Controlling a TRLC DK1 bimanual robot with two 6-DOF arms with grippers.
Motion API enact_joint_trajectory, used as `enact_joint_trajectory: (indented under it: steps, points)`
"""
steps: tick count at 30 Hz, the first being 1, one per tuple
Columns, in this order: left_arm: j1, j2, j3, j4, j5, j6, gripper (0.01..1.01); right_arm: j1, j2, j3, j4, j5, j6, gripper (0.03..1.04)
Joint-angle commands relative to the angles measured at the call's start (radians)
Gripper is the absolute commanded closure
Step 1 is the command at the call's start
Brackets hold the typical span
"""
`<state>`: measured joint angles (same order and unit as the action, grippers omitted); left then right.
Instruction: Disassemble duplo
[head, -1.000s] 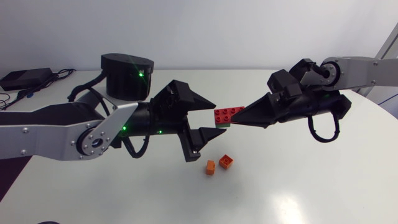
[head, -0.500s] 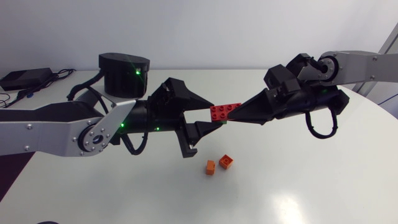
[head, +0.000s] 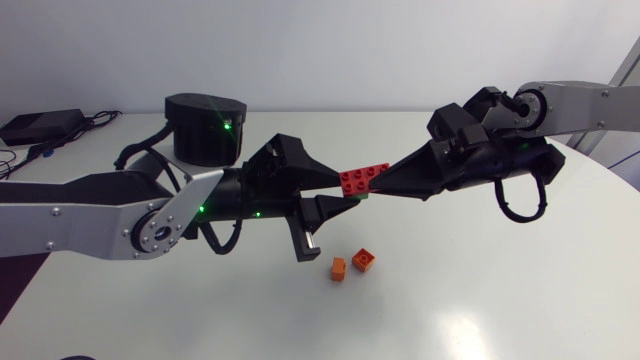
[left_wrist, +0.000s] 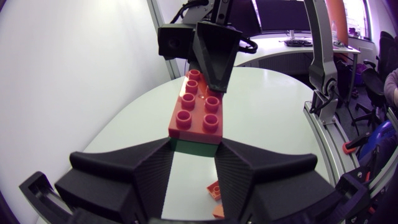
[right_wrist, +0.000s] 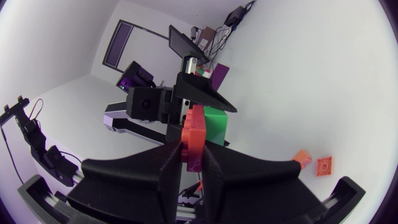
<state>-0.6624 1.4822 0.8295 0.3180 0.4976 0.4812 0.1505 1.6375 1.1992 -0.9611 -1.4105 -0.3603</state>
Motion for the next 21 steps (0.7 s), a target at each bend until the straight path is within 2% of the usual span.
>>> enact_joint_trajectory:
  steps: [1,13,21]
  points:
    - [-0.017,0.001,-0.018,0.039,-0.001,0.008,0.725,0.009,-0.018,0.02,-0.021,-0.022,-0.017,0.88]
    - [-0.014,0.015,-0.012,0.041,-0.01,0.017,0.725,0.001,-0.022,0.017,-0.021,-0.03,-0.026,0.88]
    - [-0.011,-0.057,0.011,-0.042,-0.019,0.03,0.726,0.0,0.016,-0.013,-0.011,0.013,-0.077,0.86]
